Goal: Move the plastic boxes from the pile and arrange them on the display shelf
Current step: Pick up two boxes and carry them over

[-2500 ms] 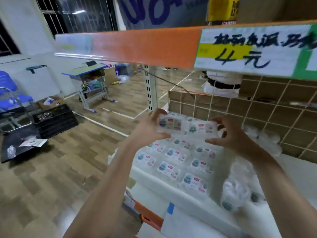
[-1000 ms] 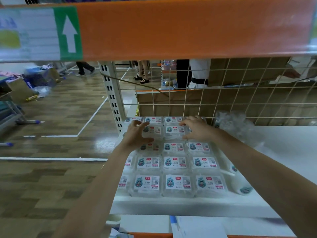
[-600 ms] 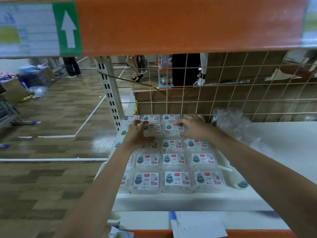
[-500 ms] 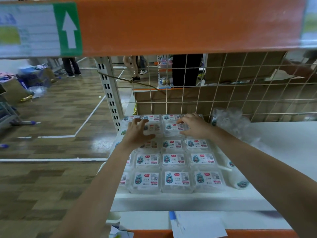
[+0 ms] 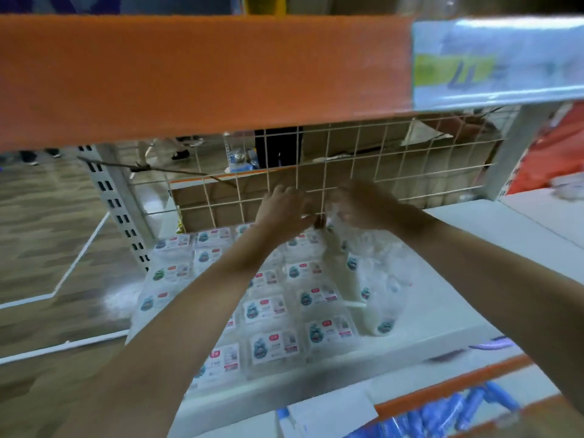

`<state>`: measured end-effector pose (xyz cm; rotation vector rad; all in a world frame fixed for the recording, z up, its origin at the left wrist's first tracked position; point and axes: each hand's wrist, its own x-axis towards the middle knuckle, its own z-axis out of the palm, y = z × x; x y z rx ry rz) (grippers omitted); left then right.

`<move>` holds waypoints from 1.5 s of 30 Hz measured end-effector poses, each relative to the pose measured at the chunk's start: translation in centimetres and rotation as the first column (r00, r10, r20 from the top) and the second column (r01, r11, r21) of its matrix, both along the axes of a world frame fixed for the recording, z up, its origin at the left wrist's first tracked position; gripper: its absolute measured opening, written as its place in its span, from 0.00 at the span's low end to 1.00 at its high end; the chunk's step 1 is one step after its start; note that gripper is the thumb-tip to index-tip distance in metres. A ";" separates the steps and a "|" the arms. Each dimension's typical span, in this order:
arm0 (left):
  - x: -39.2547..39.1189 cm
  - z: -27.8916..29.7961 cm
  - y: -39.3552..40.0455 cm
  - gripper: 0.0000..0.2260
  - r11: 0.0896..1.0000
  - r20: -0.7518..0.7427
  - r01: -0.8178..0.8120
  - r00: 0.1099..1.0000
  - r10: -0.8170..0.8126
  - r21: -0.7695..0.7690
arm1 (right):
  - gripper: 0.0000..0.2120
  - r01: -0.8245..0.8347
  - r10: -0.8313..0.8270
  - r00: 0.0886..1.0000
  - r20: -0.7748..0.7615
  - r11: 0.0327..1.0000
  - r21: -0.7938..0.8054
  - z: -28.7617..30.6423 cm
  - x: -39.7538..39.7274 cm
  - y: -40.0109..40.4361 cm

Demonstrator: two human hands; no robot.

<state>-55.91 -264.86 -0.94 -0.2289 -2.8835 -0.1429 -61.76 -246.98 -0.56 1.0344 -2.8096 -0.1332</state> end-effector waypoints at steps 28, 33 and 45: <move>-8.9 0.2 58.8 0.22 0.712 0.323 0.652 0.754 -0.571 -0.261 | 0.20 0.838 -0.840 0.515 0.173 0.535 0.105 -0.4 6.6 56.0; -12.3 1.6 66.3 0.23 0.702 0.289 0.648 0.761 -0.580 -0.297 | 0.18 0.881 -0.879 0.451 0.154 0.466 0.082 2.2 4.9 63.6; -22.7 0.5 83.1 0.24 0.722 0.234 0.623 0.782 -0.578 -0.300 | 0.24 0.920 -0.891 0.374 0.258 0.391 0.015 -1.5 -5.3 79.2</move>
